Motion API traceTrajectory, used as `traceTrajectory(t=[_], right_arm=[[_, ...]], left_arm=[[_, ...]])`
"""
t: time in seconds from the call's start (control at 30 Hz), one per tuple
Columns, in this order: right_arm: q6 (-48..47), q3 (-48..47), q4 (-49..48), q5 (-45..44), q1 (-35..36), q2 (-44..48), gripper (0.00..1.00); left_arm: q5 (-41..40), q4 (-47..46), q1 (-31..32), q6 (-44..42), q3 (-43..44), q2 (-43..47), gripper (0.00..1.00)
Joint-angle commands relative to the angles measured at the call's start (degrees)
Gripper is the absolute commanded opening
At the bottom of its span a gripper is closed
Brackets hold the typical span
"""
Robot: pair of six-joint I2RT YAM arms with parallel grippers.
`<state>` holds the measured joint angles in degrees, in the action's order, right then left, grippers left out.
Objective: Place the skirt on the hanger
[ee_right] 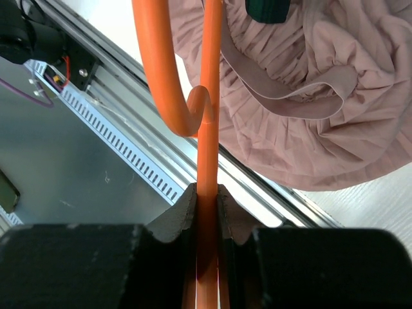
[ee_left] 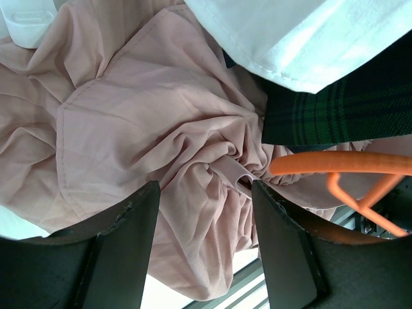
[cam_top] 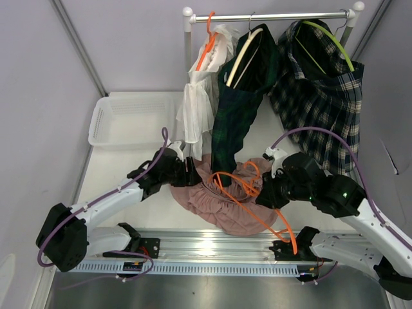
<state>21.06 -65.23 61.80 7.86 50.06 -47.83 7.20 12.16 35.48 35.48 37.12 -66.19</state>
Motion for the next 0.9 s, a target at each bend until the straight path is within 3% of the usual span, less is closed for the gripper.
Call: traceTrajectory(t=[0.0, 0.27, 0.87], right_arm=[[0.9, -3.5, -3.1, -0.7, 0.3, 1.3, 0.00], [1.4, -1.6, -5.7, 1.6, 1.6, -0.1, 0.00], [2.6, 0.1, -4.9, -2.4, 4.3, -1.3, 0.00]], left_arm=[[-0.4, -0.6, -0.5, -1.2, -0.7, 1.7, 0.64], [-1.3, 0.0, -0.5, -1.1, -0.8, 2.4, 0.64], [-2.9, 1.8, -0.5, -1.6, -0.7, 4.0, 0.63]])
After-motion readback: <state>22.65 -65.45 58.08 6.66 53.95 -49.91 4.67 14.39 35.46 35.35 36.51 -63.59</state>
